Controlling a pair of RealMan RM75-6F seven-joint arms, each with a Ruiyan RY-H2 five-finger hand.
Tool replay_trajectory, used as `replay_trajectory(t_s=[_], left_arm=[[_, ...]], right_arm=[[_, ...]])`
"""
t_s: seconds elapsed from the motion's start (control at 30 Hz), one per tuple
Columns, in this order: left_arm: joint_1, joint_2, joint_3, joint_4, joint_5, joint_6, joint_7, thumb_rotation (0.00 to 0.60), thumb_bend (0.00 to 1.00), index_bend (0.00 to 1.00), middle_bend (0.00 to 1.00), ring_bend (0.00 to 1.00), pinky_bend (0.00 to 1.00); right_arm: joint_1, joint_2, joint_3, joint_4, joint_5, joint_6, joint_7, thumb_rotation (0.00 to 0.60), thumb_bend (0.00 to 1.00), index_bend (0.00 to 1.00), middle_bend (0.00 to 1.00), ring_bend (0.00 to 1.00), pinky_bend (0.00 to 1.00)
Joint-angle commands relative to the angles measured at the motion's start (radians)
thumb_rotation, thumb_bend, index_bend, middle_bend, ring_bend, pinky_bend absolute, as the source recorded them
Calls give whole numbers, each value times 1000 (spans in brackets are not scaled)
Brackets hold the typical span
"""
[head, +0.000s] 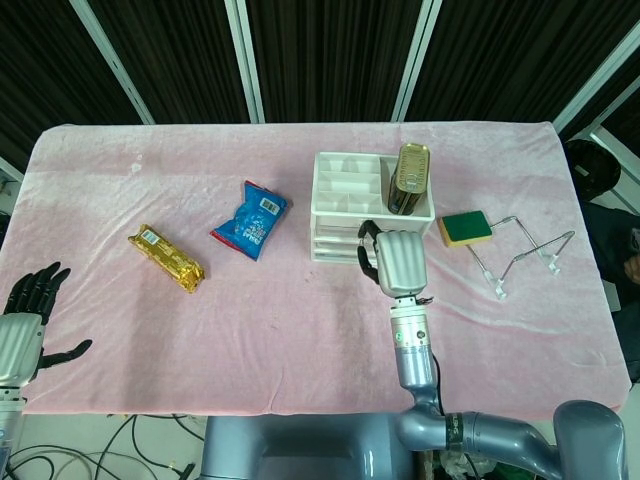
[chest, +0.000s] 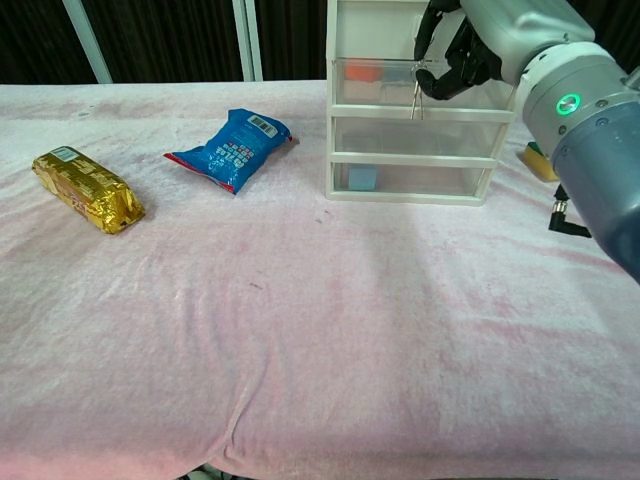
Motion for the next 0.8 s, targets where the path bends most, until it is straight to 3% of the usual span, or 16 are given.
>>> replay_trajectory(t_s=[0.03,0.33,0.43,0.6,0.67,0.8], left_arm=[[0,0,0,-1,0,-1,1,600,0,0,0,0,0],[0,2,0,-2,-1,-2,2,600,0,0,0,0,0],[0,2,1,-2,0,-2,4,600,0,0,0,0,0],[1,2,1,-2,2,0,9,600,0,0,0,0,0],[2,3,2,-2,3,1,12,600,0,0,0,0,0],[3,3,3,-1,4,4,21,600,0,0,0,0,0]], right_arm=[[-2,0,-1,-3,-1,1,1,600,348,419,967,1000,946],[-40,16,-43,-56,-34,28,33,600,344,386,949,1000,938],[-71,46,-88,-97,-80,49,48,600,344,375,891,980,894],[-149,138,-210,-173,-193,101,73,600,335,370,778,890,819],[-189,188,-264,-214,-230,121,84,600,332,368,703,827,741],[-247,277,-352,-262,-279,143,94,600,328,315,459,577,452]])
